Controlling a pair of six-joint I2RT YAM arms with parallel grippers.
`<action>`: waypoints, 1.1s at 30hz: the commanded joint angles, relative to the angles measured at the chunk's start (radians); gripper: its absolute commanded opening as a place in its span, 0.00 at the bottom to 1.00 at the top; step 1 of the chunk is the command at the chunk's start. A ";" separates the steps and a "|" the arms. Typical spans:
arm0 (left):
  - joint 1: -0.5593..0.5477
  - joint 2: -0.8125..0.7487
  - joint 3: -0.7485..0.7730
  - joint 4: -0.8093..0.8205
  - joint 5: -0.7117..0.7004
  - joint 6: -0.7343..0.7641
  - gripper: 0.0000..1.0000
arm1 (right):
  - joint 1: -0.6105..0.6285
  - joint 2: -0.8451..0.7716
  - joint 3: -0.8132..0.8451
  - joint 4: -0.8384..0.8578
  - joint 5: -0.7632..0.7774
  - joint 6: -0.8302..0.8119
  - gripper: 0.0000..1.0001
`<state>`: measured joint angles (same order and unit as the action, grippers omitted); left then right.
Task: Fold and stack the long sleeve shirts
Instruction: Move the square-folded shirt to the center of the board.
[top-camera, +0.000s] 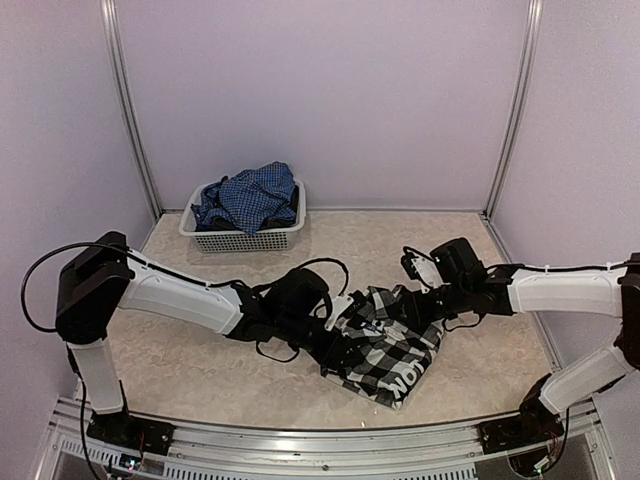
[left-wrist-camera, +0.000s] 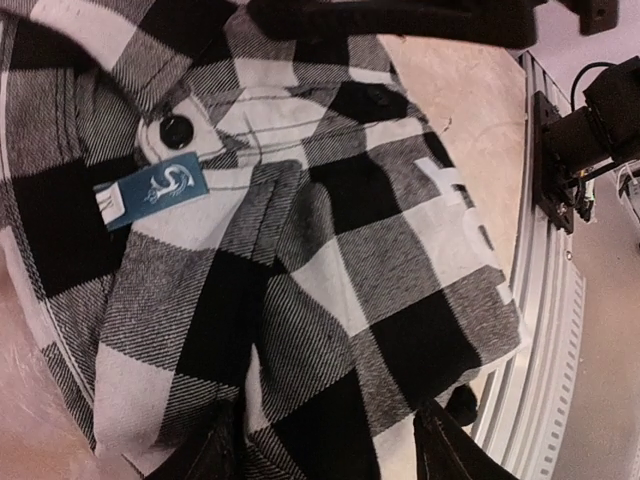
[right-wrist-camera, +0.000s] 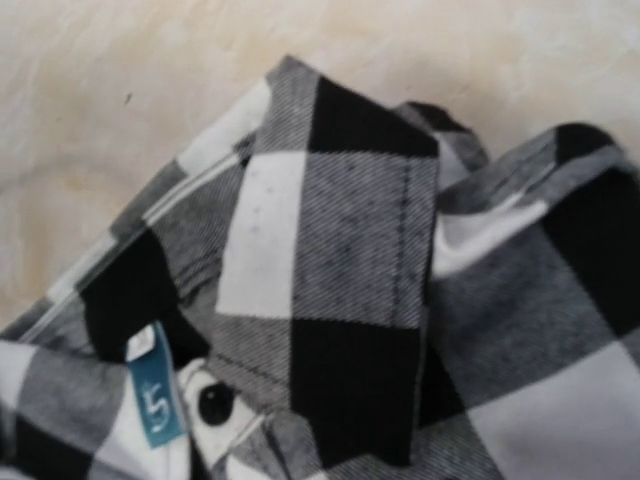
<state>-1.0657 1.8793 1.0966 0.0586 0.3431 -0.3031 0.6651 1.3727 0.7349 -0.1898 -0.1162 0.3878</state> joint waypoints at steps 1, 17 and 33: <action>0.006 0.039 -0.044 0.037 -0.015 -0.015 0.56 | -0.048 0.032 -0.008 0.033 -0.144 -0.034 0.47; 0.034 -0.006 -0.070 0.046 -0.190 0.023 0.62 | -0.138 0.253 0.012 0.083 -0.274 -0.100 0.46; 0.261 -0.145 -0.035 0.118 -0.111 -0.113 0.99 | -0.338 0.296 -0.085 0.443 -0.079 0.323 0.45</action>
<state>-0.8143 1.7702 1.0367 0.1711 0.2295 -0.3820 0.4042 1.6508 0.7074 0.1123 -0.2932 0.5301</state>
